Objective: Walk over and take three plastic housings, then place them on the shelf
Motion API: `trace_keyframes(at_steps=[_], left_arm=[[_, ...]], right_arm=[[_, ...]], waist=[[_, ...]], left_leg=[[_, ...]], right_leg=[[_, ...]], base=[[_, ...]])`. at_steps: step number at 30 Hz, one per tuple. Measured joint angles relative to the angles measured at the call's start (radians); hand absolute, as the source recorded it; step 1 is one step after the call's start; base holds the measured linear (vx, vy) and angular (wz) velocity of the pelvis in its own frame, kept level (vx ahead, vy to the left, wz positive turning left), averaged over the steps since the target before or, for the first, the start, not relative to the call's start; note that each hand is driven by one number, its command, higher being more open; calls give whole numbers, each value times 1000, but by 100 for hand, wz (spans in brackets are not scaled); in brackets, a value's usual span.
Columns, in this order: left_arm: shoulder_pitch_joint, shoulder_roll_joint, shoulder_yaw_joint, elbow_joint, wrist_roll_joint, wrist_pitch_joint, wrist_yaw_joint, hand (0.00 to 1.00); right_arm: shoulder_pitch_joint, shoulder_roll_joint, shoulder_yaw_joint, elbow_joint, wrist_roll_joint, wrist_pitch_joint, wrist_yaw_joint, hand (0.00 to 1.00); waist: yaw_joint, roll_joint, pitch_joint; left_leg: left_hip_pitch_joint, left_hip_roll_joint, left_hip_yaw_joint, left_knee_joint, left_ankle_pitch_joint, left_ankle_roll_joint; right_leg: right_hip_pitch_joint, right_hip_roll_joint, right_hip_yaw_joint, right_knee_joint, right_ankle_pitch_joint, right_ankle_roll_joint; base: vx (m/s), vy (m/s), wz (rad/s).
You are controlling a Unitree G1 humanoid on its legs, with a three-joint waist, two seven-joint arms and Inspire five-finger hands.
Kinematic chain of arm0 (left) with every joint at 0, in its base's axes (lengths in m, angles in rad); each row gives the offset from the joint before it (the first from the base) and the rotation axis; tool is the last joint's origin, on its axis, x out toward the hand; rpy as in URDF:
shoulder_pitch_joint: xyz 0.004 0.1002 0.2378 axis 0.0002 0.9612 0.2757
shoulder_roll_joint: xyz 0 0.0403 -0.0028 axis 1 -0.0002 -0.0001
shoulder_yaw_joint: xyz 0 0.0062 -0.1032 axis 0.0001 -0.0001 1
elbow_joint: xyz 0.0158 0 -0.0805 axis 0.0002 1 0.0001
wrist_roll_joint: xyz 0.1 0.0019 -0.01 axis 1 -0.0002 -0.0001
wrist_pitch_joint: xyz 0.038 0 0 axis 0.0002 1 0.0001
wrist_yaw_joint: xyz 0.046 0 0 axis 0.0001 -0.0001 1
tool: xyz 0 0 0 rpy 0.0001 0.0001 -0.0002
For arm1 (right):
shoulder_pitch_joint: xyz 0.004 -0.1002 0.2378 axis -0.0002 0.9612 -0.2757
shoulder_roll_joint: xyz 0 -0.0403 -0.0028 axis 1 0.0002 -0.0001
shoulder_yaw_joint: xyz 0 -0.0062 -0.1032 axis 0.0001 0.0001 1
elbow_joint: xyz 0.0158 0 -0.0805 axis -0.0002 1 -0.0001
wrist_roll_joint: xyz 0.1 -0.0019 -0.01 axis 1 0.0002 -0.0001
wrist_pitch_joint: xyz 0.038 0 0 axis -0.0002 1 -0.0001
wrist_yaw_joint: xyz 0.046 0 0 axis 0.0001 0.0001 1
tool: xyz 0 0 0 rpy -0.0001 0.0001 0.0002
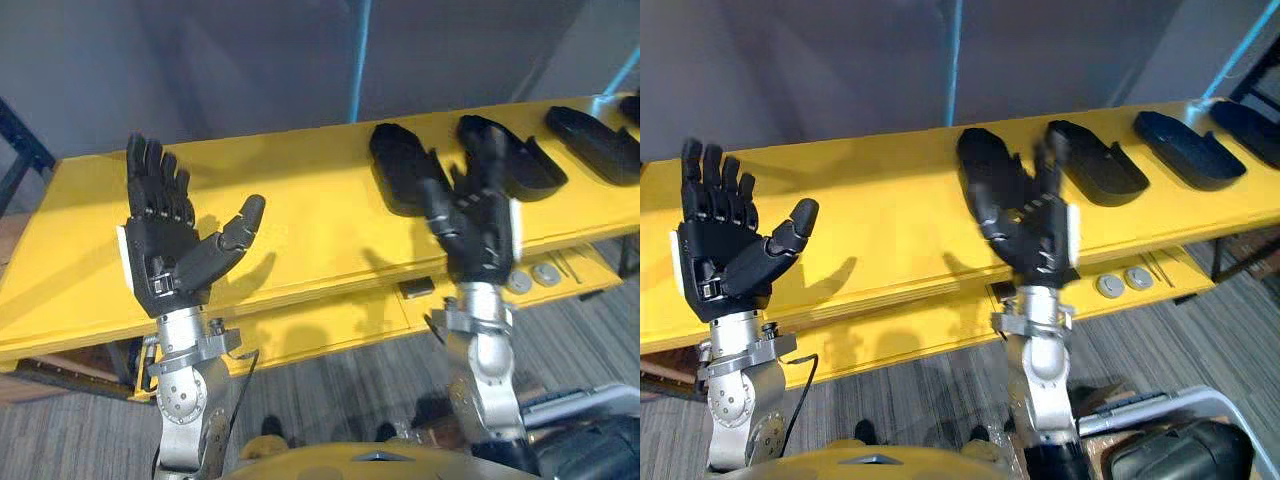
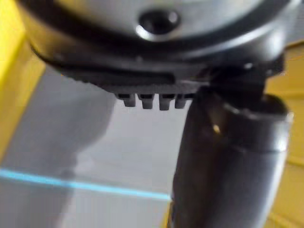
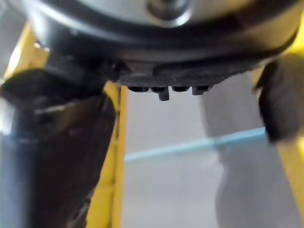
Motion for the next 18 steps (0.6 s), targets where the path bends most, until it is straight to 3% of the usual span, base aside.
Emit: trace_keyframes(at_steps=[1,3,6,12,14,16,17,18], left_arm=[[1,0,-9,0,-9,-6,-13,100],[5,3,-98,10,-81,-9,-118,100],[-1,22,-211,56,-117,-6,-205,100],[-135,68,-340,201,-98,18,-220,100],[-176,68,-356,208,-83,36,-178,100],[-204,67,-357,211,-53,57,-133,100],[-216,67,-358,211,-45,77,-98,100],[-218,67,-357,211,-38,87,-79,100]], right_arm=[[14,0,-8,-4,0,5,-7,100],[124,-1,-57,-19,-4,27,-71,100],[229,-2,-111,-20,3,28,-77,100],[339,-21,-206,-15,-13,29,-114,100],[353,-21,-223,10,-50,21,-152,100],[357,-20,-223,32,-63,20,-170,100],[353,-21,-206,36,-57,18,-167,100],[348,-24,-195,37,-41,16,-158,100]], waist=[[-6,1,-1],[-54,15,-10],[-103,32,-15],[-203,36,-14],[-210,38,-14],[-208,40,-11],[-194,47,-7],[-186,50,-5]], left_leg=[[0,0,6,0,0,1],[5,3,58,0,-8,3],[39,10,159,1,-30,-7],[73,46,319,99,-117,-27],[82,52,350,127,-140,-28],[84,54,324,166,-172,-14],[70,52,223,205,-217,8],[59,51,169,225,-244,7]], right_leg=[[-4,0,7,1,0,0],[-38,5,63,7,9,10],[-64,22,162,6,23,10],[-93,60,322,9,36,14],[-101,69,361,17,38,16],[-107,76,399,24,39,18],[-113,85,432,26,41,21],[-119,91,450,26,44,24]], base=[[16,9,-57],[25,14,-64],[60,20,-101],[28,-14,-82],[-19,-4,-60],[-44,-1,-67],[-53,0,-65],[-87,35,-83]])
